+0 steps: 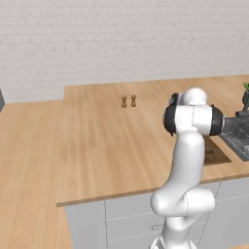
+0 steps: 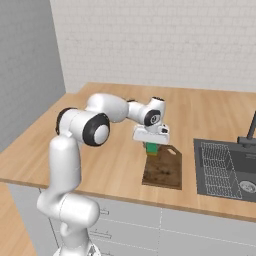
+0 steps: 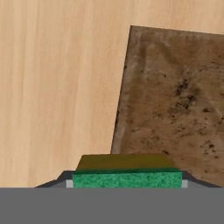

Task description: Pick up the sponge from the counter and clean the cutting board by briefly scrubbing or pressing down on the cutting board. Once finished, release the sponge.

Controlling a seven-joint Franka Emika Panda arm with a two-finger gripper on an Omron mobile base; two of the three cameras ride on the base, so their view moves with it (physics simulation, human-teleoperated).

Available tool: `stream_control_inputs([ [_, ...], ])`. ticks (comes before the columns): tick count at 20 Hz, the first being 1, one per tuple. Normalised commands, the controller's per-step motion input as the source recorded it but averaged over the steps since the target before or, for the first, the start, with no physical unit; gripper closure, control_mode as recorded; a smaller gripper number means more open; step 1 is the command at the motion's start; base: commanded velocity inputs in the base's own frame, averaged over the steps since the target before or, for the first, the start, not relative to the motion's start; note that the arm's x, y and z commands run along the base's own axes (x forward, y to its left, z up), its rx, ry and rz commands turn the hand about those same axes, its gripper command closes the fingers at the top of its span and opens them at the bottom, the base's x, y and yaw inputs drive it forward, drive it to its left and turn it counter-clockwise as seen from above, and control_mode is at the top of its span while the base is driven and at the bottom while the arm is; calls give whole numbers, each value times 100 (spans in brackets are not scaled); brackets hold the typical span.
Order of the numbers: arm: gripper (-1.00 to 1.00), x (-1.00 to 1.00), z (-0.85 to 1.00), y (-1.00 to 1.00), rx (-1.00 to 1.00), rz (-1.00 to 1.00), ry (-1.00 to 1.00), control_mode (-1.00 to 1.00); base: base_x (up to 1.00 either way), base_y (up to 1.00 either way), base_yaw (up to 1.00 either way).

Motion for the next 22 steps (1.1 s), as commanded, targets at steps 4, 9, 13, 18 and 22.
stream_control_inputs([
  [4,100,11,-40,0,-6,0,-2,-100,0,0,0],
  [9,100,16,-35,-5,-3,0,0,-100,0,0,0],
  [13,100,8,-28,-9,-2,0,-2,-100,0,0,0],
  [18,100,4,-10,-23,-2,0,-5,-100,0,0,0],
  [22,100,26,0,-24,-7,-1,-4,-100,0,0,0],
])
